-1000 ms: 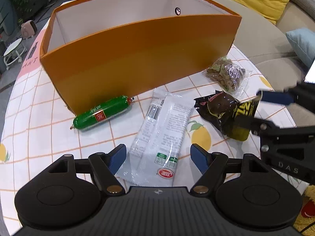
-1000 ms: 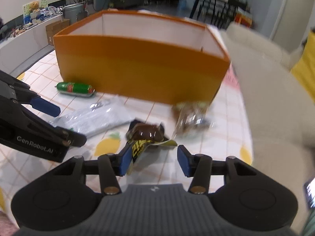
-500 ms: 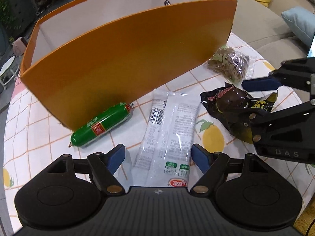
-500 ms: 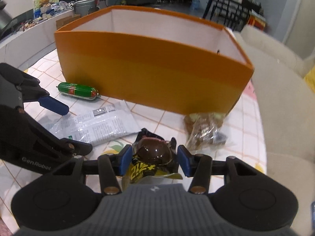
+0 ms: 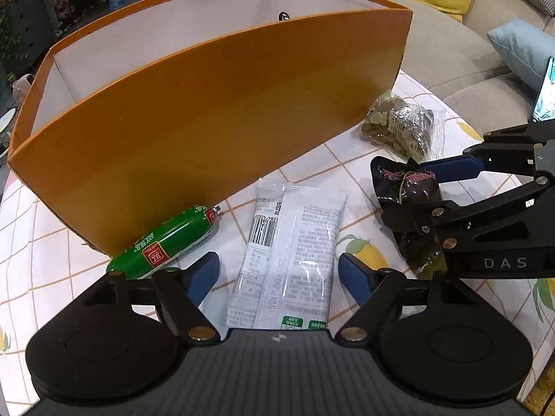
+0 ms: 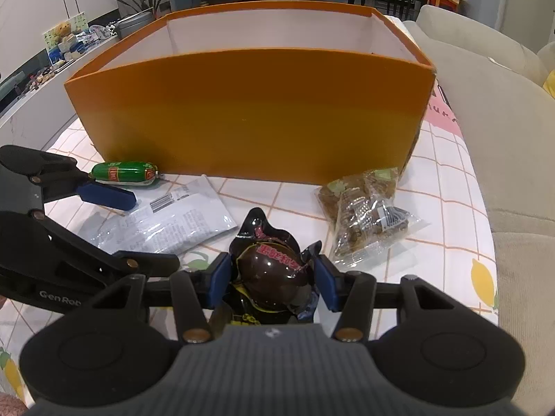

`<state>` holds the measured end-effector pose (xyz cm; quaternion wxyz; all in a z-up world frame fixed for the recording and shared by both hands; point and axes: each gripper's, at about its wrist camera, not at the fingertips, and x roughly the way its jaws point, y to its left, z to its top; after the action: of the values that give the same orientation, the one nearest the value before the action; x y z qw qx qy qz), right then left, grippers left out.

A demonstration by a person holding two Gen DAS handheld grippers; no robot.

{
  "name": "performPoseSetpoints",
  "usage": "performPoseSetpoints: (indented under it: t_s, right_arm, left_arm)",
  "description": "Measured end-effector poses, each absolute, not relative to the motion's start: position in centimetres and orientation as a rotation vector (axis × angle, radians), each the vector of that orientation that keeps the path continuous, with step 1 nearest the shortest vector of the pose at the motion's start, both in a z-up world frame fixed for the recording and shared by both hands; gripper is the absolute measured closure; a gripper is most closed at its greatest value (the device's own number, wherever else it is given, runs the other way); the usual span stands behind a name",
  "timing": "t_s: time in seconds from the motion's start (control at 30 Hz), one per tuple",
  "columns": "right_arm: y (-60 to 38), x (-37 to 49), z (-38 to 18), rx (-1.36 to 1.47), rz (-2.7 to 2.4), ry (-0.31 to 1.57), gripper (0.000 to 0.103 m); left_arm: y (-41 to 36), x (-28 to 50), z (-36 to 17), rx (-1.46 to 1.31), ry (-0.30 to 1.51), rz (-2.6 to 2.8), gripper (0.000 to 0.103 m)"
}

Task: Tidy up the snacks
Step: 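Grasp the dark chocolate bag with the right gripper while the left grasps the white pack, then lift both packs and carry them over the orange box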

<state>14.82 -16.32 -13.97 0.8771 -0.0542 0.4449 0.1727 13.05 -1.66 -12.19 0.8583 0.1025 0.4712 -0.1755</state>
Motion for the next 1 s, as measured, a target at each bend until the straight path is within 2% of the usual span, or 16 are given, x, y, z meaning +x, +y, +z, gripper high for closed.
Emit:
performPoseSetpoints:
  t_s: [0.17, 0.33, 0.43, 0.73, 1.0]
  right_arm:
    - [-16.7, 14.7, -13.9, -0.089, 0.347, 0.939, 0.052]
    - [-16.7, 14.8, -13.9, -0.078, 0.336, 0.95, 0.052]
    - [-16.5, 14.7, -14.0, -0.089, 0.337, 0.952, 0.056]
    - [-16.5, 14.1, -13.9, -0.072, 0.328, 0.955, 0.058]
    - [-16.4, 13.4, -12.4, -0.071, 0.341, 0.931, 0.058]
  left_arm:
    - [-1.9, 12.8, -12.0, 0.194, 0.989, -0.363, 0.023]
    - [-2.4, 12.4, -11.7, 0.181, 0.99, -0.341, 0.042]
    - [-2.5, 12.3, -11.7, 0.17, 0.993, -0.317, 0.044]
    - [-1.6, 12.0, -11.2, 0.058, 1.029, -0.239, 0.047]
    - [-0.3, 10.7, -8.6, -0.032, 1.001, -0.215, 0.047]
